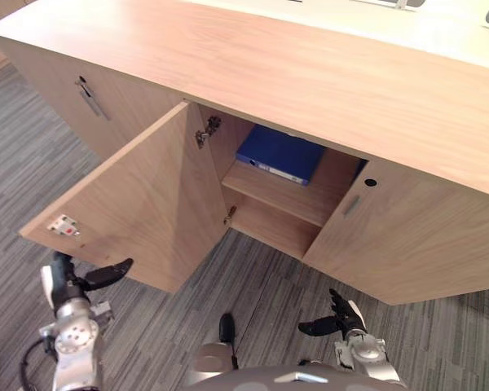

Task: Walk over to the cabinet, pick up the folder, carry it to the office cabinet, place the folder inside the office cabinet, then close the office cabinet door

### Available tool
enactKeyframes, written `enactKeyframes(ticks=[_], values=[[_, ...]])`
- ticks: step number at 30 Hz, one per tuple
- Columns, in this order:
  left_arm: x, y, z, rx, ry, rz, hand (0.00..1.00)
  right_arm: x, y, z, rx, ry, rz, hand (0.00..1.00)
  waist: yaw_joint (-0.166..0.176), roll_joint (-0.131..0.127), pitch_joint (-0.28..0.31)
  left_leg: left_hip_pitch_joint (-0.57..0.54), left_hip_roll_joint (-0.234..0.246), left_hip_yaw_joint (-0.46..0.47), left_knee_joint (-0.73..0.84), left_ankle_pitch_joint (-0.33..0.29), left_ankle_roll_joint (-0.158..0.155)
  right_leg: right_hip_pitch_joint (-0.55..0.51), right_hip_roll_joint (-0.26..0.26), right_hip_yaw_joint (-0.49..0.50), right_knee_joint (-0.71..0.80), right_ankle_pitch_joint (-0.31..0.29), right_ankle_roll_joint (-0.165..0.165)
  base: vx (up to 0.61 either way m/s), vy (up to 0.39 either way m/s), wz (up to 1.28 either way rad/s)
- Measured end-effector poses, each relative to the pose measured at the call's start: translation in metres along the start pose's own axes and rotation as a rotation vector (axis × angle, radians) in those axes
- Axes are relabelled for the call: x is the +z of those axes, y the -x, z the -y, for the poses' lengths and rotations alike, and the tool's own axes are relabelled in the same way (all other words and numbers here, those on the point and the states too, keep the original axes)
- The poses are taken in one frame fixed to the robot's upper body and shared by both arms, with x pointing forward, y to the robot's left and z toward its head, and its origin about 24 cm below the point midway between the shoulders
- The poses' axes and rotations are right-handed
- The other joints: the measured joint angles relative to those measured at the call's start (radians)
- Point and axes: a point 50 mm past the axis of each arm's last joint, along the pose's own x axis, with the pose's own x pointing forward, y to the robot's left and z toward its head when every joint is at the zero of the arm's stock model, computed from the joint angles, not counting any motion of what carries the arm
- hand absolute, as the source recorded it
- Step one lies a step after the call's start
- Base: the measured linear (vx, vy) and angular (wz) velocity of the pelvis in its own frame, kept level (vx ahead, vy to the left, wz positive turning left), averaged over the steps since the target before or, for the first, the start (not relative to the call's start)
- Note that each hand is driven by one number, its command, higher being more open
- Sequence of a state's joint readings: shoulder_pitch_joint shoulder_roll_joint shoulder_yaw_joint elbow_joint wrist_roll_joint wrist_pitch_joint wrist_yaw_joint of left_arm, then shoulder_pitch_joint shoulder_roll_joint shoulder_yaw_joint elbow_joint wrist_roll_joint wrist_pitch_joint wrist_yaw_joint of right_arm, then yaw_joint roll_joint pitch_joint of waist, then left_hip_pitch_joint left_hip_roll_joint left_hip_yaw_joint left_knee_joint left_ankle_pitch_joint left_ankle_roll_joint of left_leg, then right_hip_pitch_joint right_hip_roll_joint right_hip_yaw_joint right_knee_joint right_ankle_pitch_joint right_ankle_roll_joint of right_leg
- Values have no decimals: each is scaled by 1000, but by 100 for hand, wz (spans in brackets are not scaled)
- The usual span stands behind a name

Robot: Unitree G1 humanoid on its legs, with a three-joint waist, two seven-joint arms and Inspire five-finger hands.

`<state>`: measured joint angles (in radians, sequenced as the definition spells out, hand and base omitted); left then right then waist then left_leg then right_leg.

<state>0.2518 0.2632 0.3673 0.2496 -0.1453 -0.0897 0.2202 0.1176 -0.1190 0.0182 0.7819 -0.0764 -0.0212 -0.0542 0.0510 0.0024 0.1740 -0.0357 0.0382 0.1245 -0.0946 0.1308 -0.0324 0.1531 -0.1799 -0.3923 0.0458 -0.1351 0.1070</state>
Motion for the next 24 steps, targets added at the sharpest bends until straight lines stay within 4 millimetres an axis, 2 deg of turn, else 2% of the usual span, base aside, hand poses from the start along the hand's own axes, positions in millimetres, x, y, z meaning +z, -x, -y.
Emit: enactKeyframes(ticks=[2, 5, 14, 19, 24], values=[[-9, 15, 10, -30, 30, -23, 100, -3, 1, 0, -4, -9, -8, 100, 0, 13, -9, 1, -2, 1, 0, 2, 2, 0, -2, 4, 0, 4, 4, -54, 40, -1], [-18, 30, 18, -55, 56, -48, 100, -3, 1, 1, -22, -48, -12, 100, 0, 20, -14, 3, -2, 2, 0, 9, 10, 1, -2, 7, 0, 8, 9, 0, 0, 0], [-38, 55, 28, -140, 66, -135, 100, -8, 3, 1, -37, -80, -27, 100, 2, 19, -21, 39, 3, 20, 0, 9, 9, 27, 0, 24, 3, 11, 12, -18, 6, -5], [-53, 72, 33, -195, 55, -207, 100, -13, 5, 0, -33, -83, -40, 100, 1, 27, -31, 54, 14, 58, 0, 2, 0, 17, 5, 73, 5, 15, 5, -51, 18, -24], [-75, 89, 50, -292, 32, -322, 100, -20, 8, -2, -32, -85, -59, 100, -14, 43, -49, 55, 33, 117, 0, -1, -4, -27, 19, 162, 9, 27, 1, -48, 19, -36]])
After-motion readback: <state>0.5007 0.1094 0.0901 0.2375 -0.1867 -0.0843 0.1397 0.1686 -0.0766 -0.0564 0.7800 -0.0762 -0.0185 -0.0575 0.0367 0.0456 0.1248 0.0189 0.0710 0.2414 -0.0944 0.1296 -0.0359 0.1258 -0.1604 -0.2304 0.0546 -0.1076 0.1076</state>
